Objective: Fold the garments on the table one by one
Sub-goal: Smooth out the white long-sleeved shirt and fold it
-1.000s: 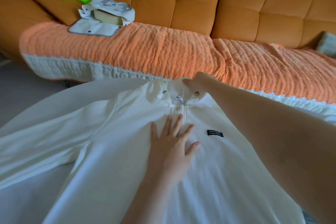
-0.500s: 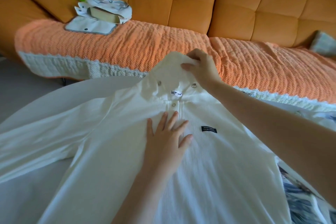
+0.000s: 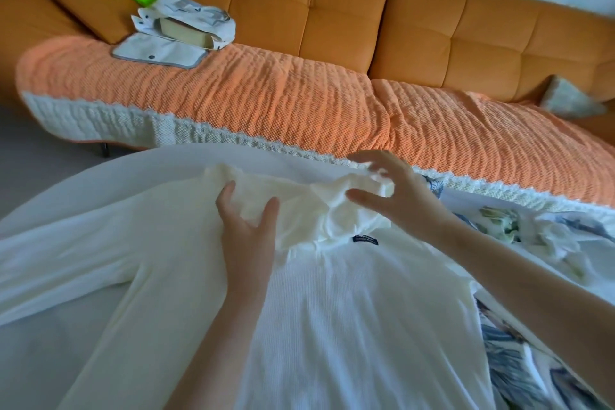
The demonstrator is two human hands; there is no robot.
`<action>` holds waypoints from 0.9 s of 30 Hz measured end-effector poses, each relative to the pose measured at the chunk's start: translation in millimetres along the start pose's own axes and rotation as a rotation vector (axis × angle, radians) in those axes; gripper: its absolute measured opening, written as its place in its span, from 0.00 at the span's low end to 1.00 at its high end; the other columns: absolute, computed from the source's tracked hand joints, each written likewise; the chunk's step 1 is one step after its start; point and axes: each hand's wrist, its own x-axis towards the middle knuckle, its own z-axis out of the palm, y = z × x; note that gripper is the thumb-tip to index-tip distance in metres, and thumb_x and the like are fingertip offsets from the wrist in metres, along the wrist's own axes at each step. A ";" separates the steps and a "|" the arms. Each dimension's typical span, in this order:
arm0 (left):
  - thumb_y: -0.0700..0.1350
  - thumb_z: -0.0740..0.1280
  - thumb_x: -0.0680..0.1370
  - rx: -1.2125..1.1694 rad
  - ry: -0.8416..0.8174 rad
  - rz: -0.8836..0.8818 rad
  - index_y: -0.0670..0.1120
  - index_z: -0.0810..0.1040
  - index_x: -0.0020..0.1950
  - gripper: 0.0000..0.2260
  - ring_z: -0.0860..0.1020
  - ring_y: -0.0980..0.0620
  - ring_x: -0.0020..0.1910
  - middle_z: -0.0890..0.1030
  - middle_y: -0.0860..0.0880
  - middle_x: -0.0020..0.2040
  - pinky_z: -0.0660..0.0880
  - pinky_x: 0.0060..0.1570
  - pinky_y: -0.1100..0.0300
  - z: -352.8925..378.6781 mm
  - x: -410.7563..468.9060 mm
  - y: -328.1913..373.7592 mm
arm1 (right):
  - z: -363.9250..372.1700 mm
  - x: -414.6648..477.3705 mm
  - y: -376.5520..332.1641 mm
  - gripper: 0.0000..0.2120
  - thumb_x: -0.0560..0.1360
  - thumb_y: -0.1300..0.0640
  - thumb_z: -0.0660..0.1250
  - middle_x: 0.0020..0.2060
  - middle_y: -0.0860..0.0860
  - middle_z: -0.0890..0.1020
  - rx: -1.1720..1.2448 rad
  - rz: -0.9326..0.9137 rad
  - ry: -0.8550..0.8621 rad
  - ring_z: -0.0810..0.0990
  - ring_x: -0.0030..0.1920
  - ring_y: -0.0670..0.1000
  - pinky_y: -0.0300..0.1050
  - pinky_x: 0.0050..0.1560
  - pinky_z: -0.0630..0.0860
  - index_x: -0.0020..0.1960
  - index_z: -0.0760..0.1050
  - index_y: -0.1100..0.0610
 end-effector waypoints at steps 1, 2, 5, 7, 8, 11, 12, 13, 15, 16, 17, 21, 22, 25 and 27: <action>0.44 0.67 0.75 0.029 -0.005 0.015 0.52 0.64 0.69 0.24 0.76 0.50 0.47 0.75 0.50 0.57 0.67 0.45 0.65 0.0 -1.0 -0.1 | 1.2 3.9 0.4 0.31 0.70 0.46 0.72 0.68 0.47 0.67 -0.083 0.087 -0.095 0.65 0.67 0.52 0.55 0.68 0.64 0.70 0.65 0.45; 0.40 0.65 0.75 0.056 -0.007 0.022 0.51 0.67 0.68 0.22 0.75 0.52 0.41 0.76 0.51 0.54 0.67 0.40 0.66 0.4 -0.3 -2.2 | 3.9 5.4 2.9 0.37 0.68 0.43 0.72 0.70 0.49 0.63 -0.130 0.192 -0.202 0.60 0.70 0.54 0.58 0.69 0.60 0.72 0.61 0.43; 0.36 0.59 0.74 0.077 -0.029 0.035 0.50 0.75 0.63 0.19 0.71 0.58 0.31 0.79 0.51 0.49 0.66 0.32 0.68 -0.6 -0.9 -0.5 | 14.9 -2.9 1.9 0.26 0.69 0.50 0.74 0.56 0.46 0.72 -0.195 0.206 -0.207 0.63 0.63 0.52 0.51 0.68 0.61 0.65 0.72 0.48; 0.37 0.58 0.74 0.054 -0.032 0.024 0.51 0.77 0.59 0.18 0.71 0.60 0.31 0.80 0.51 0.49 0.67 0.32 0.68 0.0 -0.1 1.3 | 15.8 -13.6 -7.1 0.11 0.69 0.59 0.74 0.43 0.37 0.72 -0.113 0.045 0.036 0.65 0.53 0.47 0.41 0.61 0.63 0.52 0.81 0.54; 0.37 0.58 0.75 0.047 -0.034 0.024 0.52 0.78 0.59 0.18 0.73 0.60 0.33 0.80 0.51 0.50 0.68 0.34 0.69 -0.2 0.8 1.4 | 14.2 -20.8 -13.0 0.08 0.69 0.60 0.74 0.40 0.37 0.72 -0.055 -0.028 0.123 0.67 0.51 0.46 0.34 0.56 0.65 0.48 0.81 0.56; 0.38 0.58 0.77 0.081 -0.099 0.043 0.51 0.78 0.60 0.16 0.77 0.58 0.49 0.79 0.53 0.56 0.70 0.48 0.68 -1.7 3.7 2.8 | 12.8 -57.5 -30.9 0.05 0.68 0.60 0.72 0.40 0.42 0.79 -0.048 -0.343 0.128 0.74 0.47 0.47 0.33 0.56 0.66 0.43 0.79 0.55; 0.38 0.58 0.77 0.116 -0.118 0.050 0.50 0.77 0.60 0.16 0.76 0.56 0.53 0.78 0.53 0.57 0.68 0.52 0.67 -4.3 3.5 3.6 | 19.3 -72.7 -27.9 0.05 0.68 0.61 0.72 0.41 0.43 0.80 -0.088 -0.401 0.066 0.75 0.47 0.48 0.37 0.59 0.66 0.42 0.79 0.53; 0.38 0.59 0.77 0.179 -0.114 0.075 0.50 0.78 0.60 0.15 0.74 0.55 0.52 0.77 0.51 0.56 0.68 0.54 0.66 -8.3 2.4 3.6 | 27.5 -88.3 -22.5 0.07 0.66 0.61 0.71 0.42 0.44 0.80 -0.137 -0.413 -0.007 0.75 0.48 0.48 0.39 0.60 0.66 0.41 0.78 0.51; 0.40 0.61 0.77 0.373 -0.074 0.142 0.52 0.80 0.54 0.12 0.71 0.49 0.53 0.75 0.44 0.54 0.68 0.61 0.58 -16.6 3.4 5.1 | 39.8 -111.4 -5.5 0.09 0.64 0.60 0.69 0.44 0.43 0.80 -0.132 -0.336 -0.147 0.72 0.51 0.46 0.37 0.57 0.66 0.40 0.77 0.48; 0.42 0.62 0.77 0.494 -0.069 0.146 0.53 0.81 0.51 0.10 0.68 0.46 0.59 0.72 0.41 0.59 0.65 0.64 0.53 -20.7 1.6 7.9 | 40.0 -118.4 0.6 0.09 0.63 0.60 0.67 0.46 0.42 0.80 -0.068 -0.257 -0.189 0.71 0.52 0.45 0.34 0.56 0.66 0.40 0.77 0.47; 0.44 0.64 0.77 0.594 -0.084 0.147 0.53 0.82 0.49 0.08 0.63 0.44 0.65 0.68 0.41 0.64 0.63 0.66 0.51 -24.8 -1.7 10.4 | 35.9 -122.8 1.2 0.12 0.63 0.61 0.65 0.48 0.41 0.80 0.001 -0.176 -0.201 0.70 0.54 0.43 0.31 0.56 0.65 0.41 0.78 0.46; 0.52 0.70 0.73 0.576 -0.270 0.241 0.49 0.82 0.49 0.09 0.74 0.47 0.59 0.77 0.45 0.57 0.69 0.61 0.55 -38.8 -20.9 11.5 | 5.0 -130.4 -16.5 0.21 0.70 0.63 0.66 0.63 0.41 0.72 0.192 -0.051 -0.189 0.67 0.62 0.41 0.30 0.59 0.64 0.59 0.77 0.47; 0.51 0.72 0.71 0.559 -0.286 0.212 0.48 0.82 0.51 0.11 0.74 0.48 0.58 0.76 0.45 0.57 0.68 0.60 0.57 -41.6 -29.1 10.0 | 0.8 -131.7 -16.0 0.24 0.71 0.61 0.67 0.67 0.41 0.67 0.113 -0.049 -0.155 0.63 0.66 0.42 0.32 0.62 0.62 0.64 0.73 0.45; 0.50 0.74 0.70 0.625 -0.227 0.196 0.49 0.80 0.53 0.14 0.71 0.46 0.57 0.70 0.43 0.58 0.65 0.61 0.57 -46.1 -55.4 7.1 | 3.1 -134.1 1.5 0.26 0.71 0.57 0.67 0.71 0.42 0.62 -0.356 0.035 -0.225 0.51 0.74 0.47 0.42 0.72 0.47 0.67 0.67 0.47; 0.48 0.73 0.71 0.598 -0.285 0.138 0.49 0.78 0.55 0.14 0.70 0.48 0.52 0.70 0.42 0.57 0.69 0.58 0.58 -45.1 -71.2 8.0 | 9.9 -138.0 3.5 0.15 0.70 0.58 0.69 0.62 0.45 0.76 -0.400 0.047 -0.169 0.64 0.70 0.50 0.41 0.71 0.45 0.56 0.77 0.49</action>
